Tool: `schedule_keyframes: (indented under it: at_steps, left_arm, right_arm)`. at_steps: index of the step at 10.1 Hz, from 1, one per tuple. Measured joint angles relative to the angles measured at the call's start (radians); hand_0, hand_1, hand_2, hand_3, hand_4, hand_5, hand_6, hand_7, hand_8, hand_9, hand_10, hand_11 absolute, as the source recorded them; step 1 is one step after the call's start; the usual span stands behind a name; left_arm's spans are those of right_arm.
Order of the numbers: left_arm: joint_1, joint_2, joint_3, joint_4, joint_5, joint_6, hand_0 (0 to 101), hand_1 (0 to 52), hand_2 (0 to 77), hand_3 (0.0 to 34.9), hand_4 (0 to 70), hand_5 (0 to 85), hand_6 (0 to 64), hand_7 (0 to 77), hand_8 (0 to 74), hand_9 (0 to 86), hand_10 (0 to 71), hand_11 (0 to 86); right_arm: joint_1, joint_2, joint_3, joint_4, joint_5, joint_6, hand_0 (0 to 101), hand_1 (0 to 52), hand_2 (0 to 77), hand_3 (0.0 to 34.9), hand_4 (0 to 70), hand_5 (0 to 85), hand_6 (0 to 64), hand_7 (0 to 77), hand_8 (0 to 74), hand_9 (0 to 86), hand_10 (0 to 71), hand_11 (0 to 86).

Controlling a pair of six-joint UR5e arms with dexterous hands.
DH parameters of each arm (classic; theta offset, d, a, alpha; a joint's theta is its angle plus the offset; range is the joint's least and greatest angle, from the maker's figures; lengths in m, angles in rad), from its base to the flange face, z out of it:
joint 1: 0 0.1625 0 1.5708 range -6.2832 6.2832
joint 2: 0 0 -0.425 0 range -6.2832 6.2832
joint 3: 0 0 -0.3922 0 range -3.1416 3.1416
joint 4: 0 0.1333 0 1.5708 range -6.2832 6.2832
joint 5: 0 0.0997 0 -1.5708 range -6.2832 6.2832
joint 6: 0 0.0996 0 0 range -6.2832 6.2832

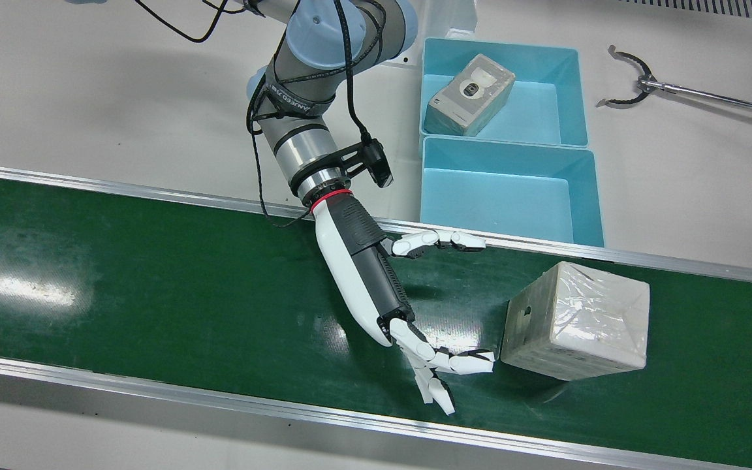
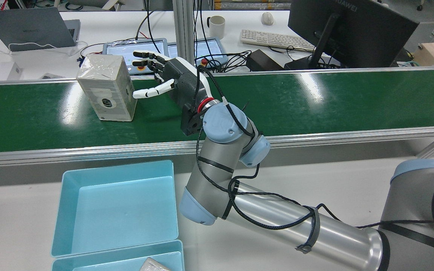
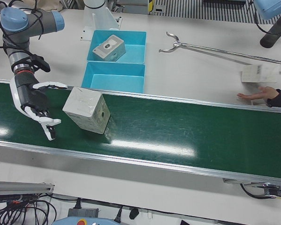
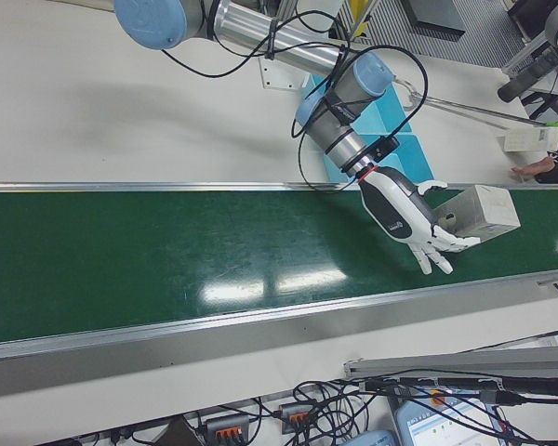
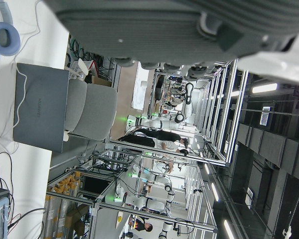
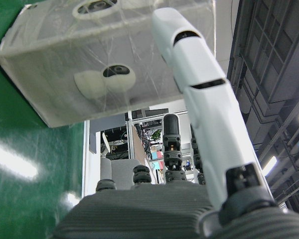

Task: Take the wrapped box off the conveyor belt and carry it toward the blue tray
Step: 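Close the right hand's fingers around the wrapped white box, then lift the box off the belt with the right hand toward the blue tray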

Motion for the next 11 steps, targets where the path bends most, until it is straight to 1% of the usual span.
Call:
schedule_keyframes:
  at_steps: [1, 2, 4, 5, 6, 7, 8, 9, 10, 11]
  left_arm:
    - [0.0, 0.0, 0.0, 0.0, 0.0, 0.0, 0, 0.0, 1.1, 0.0, 0.0, 0.5, 0.0, 0.5, 0.5, 0.0, 0.5, 0.0]
    - [0.0, 0.0, 0.0, 0.0, 0.0, 0.0, 0, 0.0, 1.1, 0.0, 0.0, 0.5, 0.0, 0.5, 0.5, 0.0, 0.0, 0.0]
    - [0.0, 0.0, 0.0, 0.0, 0.0, 0.0, 0, 0.0, 1.1, 0.0, 0.0, 0.5, 0.0, 0.5, 0.5, 0.0, 0.5, 0.5]
    - [0.0, 0.0, 0.0, 0.0, 0.0, 0.0, 0, 0.0, 1.1, 0.0, 0.0, 0.5, 0.0, 0.5, 0.5, 0.0, 0.5, 0.5]
    - [0.0, 0.0, 0.0, 0.0, 0.0, 0.0, 0, 0.0, 1.1, 0.0, 0.0, 1.1, 0.0, 0.5, 0.5, 0.0, 0.0, 0.0]
    - [0.0, 0.0, 0.0, 0.0, 0.0, 0.0, 0, 0.0, 1.1, 0.0, 0.0, 1.1, 0.0, 0.5, 0.5, 0.0, 0.0, 0.0]
    - [0.0, 0.0, 0.0, 0.0, 0.0, 0.0, 0, 0.0, 1.1, 0.0, 0.0, 1.1, 0.0, 0.5, 0.5, 0.0, 0.5, 0.0]
    - [0.0, 0.0, 0.0, 0.0, 0.0, 0.0, 0, 0.0, 1.1, 0.0, 0.0, 0.5, 0.0, 0.5, 0.5, 0.0, 0.5, 0.0]
    - [0.0, 0.0, 0.0, 0.0, 0.0, 0.0, 0, 0.0, 1.1, 0.0, 0.0, 1.1, 0.0, 0.5, 0.5, 0.0, 0.5, 0.0]
    - [0.0, 0.0, 0.0, 0.0, 0.0, 0.0, 0, 0.0, 1.1, 0.0, 0.0, 1.1, 0.0, 0.5, 0.5, 0.0, 0.5, 0.0]
  right_arm:
    - [-0.011, 0.016, -0.018, 0.001, 0.006, -0.006, 56, 23.5, 19.1, 11.7, 14.2, 20.7, 10.9, 26.7, 1.6, 5.4, 0.0, 1.1]
    - [-0.02, 0.034, -0.034, 0.001, 0.01, -0.012, 56, 23.5, 19.1, 13.7, 15.8, 20.7, 9.8, 27.8, 1.6, 7.1, 0.0, 1.1]
    - [-0.031, 0.068, -0.058, 0.002, 0.028, -0.036, 56, 23.5, 19.1, 13.6, 15.8, 20.7, 9.8, 27.8, 1.6, 7.1, 0.0, 1.1]
    - [-0.034, 0.077, -0.062, 0.003, 0.046, -0.045, 55, 23.5, 19.1, 12.5, 16.4, 20.7, 9.3, 27.8, 1.6, 7.1, 0.0, 1.1]
    - [-0.036, 0.081, -0.066, 0.004, 0.063, -0.051, 57, 26.2, 21.3, 12.5, 19.1, 22.9, 11.4, 30.0, 1.6, 8.2, 0.0, 1.1]
    - [-0.038, 0.084, -0.071, 0.005, 0.076, -0.055, 57, 26.2, 21.3, 12.5, 19.1, 22.9, 11.4, 30.0, 1.6, 8.2, 0.0, 1.1]
    - [-0.041, 0.084, -0.077, 0.004, 0.082, -0.057, 63, 22.9, 27.3, 7.6, 27.8, 30.0, 16.4, 36.0, 5.5, 12.0, 7.6, 2.7]
    - [-0.045, 0.084, -0.083, 0.001, 0.083, -0.058, 63, 22.9, 27.3, 7.6, 27.8, 30.0, 16.4, 36.0, 14.2, 18.0, 7.6, 2.7]
    - [-0.046, 0.085, -0.088, 0.0, 0.082, -0.058, 60, 14.2, 31.1, 1.8, 36.5, 37.1, 22.4, 43.1, 28.9, 33.3, 12.5, 13.6]
    - [-0.047, 0.085, -0.084, -0.002, 0.079, -0.058, 64, 14.2, 31.1, 0.0, 39.3, 39.8, 22.4, 43.1, 28.9, 33.3, 16.4, 20.7]
